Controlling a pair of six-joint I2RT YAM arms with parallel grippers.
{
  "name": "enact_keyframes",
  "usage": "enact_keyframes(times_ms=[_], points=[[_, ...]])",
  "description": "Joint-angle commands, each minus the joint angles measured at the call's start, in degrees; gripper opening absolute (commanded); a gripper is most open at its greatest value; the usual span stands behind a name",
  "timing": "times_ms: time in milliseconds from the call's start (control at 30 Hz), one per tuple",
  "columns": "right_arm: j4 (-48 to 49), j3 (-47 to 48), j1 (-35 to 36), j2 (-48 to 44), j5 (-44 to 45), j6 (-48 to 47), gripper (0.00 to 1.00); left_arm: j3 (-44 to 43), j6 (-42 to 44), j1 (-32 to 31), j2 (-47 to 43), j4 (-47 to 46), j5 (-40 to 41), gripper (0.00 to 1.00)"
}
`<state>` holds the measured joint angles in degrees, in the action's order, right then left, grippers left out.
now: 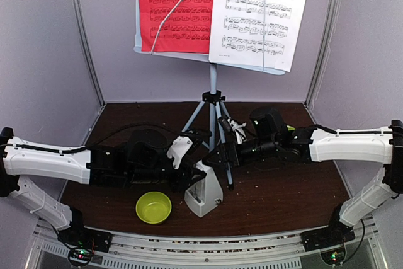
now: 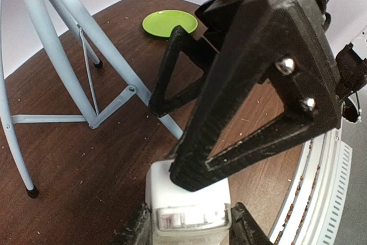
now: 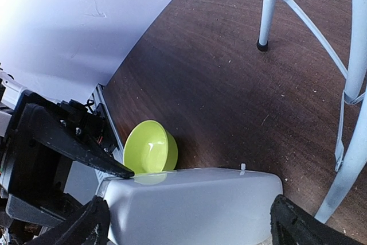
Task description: Set up the instrument practice props
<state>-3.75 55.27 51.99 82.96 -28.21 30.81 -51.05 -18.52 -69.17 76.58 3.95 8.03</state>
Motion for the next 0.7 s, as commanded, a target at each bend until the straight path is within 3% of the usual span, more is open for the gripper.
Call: enact_keyframes(times_ms=[0, 333, 667], points=[[-5.6, -1.5, -0.1, 0.5, 1.1, -4.6, 0.97, 0.4, 0.7, 0.2, -1.3, -2.3, 0.7, 0.39], [-12.4, -2.7, -0.1, 3.6, 7.4, -14.6, 0.97, 2.3, 2.3, -1.5, -3.0, -0.3, -0.1, 0.16], [-11.5, -6.1, -0.2, 4.2, 10.0, -14.7, 0.97, 3.4, 2.8, -2.4, -4.3, 0.0, 0.5, 0.09]])
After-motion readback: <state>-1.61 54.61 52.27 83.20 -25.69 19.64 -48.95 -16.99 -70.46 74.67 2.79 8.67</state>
